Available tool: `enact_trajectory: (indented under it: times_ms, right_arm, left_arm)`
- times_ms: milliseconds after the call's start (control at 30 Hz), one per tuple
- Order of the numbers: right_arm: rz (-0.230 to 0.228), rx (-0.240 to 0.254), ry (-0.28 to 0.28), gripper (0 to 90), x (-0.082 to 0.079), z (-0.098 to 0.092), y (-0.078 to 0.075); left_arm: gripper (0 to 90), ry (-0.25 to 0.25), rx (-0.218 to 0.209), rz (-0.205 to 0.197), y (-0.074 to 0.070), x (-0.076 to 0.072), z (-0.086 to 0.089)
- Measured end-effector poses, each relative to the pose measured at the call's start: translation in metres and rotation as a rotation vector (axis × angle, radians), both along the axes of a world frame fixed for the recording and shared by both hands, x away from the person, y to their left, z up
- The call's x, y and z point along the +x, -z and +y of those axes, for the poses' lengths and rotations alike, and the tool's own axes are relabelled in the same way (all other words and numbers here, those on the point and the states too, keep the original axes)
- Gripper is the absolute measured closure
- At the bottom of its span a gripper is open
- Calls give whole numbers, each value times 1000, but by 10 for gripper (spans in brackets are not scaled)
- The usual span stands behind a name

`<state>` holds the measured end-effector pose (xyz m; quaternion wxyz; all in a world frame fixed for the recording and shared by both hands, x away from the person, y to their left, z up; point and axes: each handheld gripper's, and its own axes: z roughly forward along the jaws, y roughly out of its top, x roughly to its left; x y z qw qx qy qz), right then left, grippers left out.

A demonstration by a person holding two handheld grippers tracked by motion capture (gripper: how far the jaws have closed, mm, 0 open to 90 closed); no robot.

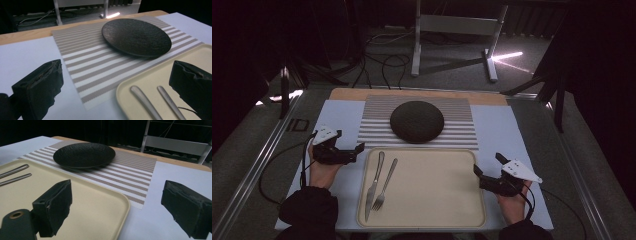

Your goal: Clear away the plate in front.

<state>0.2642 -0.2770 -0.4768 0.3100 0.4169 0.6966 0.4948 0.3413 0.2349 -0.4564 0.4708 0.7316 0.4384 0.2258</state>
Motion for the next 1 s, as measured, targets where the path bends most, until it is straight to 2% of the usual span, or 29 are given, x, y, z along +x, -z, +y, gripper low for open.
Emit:
enact_trajectory:
  times_ms: [67, 233, 367, 500, 633, 733, 867, 1000]
  right_arm:
    - [2, 4, 2, 97, 0, -1, 0]
    - [4, 3, 3, 97, 0, -2, 0]
    - [1, 4, 6, 97, 0, -2, 0]
    - [-2, 9, 11, 97, -1, -3, -1]
    - [0, 9, 11, 97, 0, -3, -1]
    - [3, 8, 8, 97, 0, -3, -1]
    - [3, 12, 10, 97, 0, -3, -1]
    - [4, 15, 11, 97, 1, -4, -1]
  left_arm:
    - [0, -2, 18, -5, 0, 5, -6]
    - [0, 16, 18, -6, -1, 18, -19]
    - [0, 22, 37, -16, -2, 30, -28]
    - [0, 32, 60, -5, -4, 43, -36]
    - [0, 25, 48, 3, -5, 55, -41]
    - [0, 18, 57, 5, -5, 65, -47]
    - [0, 16, 45, 28, -2, 80, -56]
    - [0, 5, 57, 60, 3, 93, -64]
